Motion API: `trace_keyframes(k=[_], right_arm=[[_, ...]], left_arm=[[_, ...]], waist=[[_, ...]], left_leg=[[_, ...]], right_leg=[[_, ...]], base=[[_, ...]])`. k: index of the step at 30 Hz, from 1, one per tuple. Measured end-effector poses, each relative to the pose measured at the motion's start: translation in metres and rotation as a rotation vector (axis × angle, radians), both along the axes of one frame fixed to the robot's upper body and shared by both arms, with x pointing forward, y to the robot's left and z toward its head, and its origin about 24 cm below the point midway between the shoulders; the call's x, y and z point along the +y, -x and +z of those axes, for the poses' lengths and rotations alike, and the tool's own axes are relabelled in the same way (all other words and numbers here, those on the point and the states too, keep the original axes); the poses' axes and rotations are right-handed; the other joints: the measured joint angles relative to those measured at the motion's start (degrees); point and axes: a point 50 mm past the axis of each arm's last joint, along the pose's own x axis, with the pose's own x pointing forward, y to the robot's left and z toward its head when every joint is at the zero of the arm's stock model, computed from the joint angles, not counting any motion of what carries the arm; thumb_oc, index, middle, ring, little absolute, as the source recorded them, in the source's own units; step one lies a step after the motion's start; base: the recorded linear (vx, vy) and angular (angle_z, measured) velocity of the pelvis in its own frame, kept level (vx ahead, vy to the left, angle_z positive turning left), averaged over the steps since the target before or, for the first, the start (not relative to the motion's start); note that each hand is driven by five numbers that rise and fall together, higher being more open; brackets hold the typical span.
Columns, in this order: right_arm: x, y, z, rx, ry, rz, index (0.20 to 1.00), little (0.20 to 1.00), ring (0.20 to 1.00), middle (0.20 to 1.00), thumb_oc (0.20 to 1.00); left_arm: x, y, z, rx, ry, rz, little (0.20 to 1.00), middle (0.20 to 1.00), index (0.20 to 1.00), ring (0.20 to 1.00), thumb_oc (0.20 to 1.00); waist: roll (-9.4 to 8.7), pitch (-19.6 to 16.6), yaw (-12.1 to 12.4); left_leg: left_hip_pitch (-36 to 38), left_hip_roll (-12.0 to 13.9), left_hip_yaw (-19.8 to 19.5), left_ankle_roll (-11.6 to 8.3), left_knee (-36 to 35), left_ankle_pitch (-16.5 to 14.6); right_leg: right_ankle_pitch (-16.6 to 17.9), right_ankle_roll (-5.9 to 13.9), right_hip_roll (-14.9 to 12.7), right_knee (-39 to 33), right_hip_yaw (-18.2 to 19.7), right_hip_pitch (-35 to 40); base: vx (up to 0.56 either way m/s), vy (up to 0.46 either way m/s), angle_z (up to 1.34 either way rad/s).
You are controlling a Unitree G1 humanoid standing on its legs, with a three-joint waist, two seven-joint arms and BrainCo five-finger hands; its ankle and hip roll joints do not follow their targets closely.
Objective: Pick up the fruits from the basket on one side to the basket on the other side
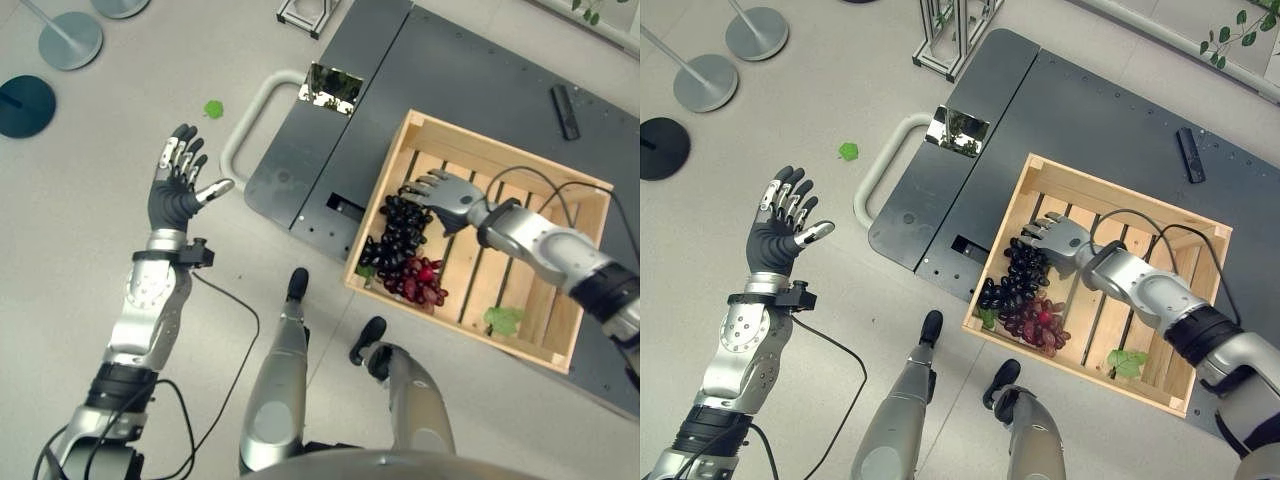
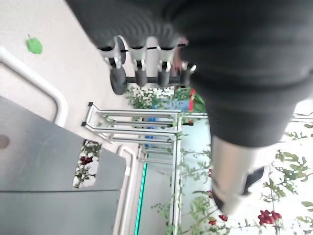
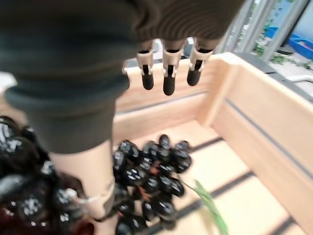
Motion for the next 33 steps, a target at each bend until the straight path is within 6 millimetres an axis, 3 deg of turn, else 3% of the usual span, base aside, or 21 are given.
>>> trace_keyframes(k=[9,18,33], right_arm=[[0.012,0.0,-0.014,0.054,0.051,0.03,1.0,1.0,1.0,1.0,1.0],[0.033,-0.003,-0.028,0.14,0.179,0.091,1.0,1.0,1.0,1.0,1.0],[0.014,-0.004,-0.034,0.219,0.229,0.015,1.0,1.0,1.0,1.0,1.0]], left_arm=[[0.001,0.001,-0.002,0.006,0.001,0.005,1.0,1.0,1.0,1.0,1.0],[-0.001,-0.002,0.001,0.0,-0.003,-0.007,1.0,1.0,1.0,1.0,1.0],[-0.002,-0.002,0.001,0.0,-0.017,-0.029,1.0,1.0,1.0,1.0,1.0]], waist=[[-0.01,0.3,1.6],[-0.13,0.3,1.5],[-0.12,0.3,2.8]], left_leg=[[-1.5,0.0,-0.8,-0.1,0.0,0.1],[-1.3,-0.4,-1.6,-0.12,0.5,0.1],[-1.1,-0.8,-2.2,-0.27,0.1,0.3]], right_leg=[[0.0,-0.1,0.1,0.0,-0.8,-0.9],[-0.3,0.0,-0.2,0.2,-1.8,0.1],[-1.0,-0.1,-0.8,1.5,-2.2,-0.2]], base=[[0.0,-0.021,0.04],[0.02,-0.017,0.05],[0.0,0.001,0.02]])
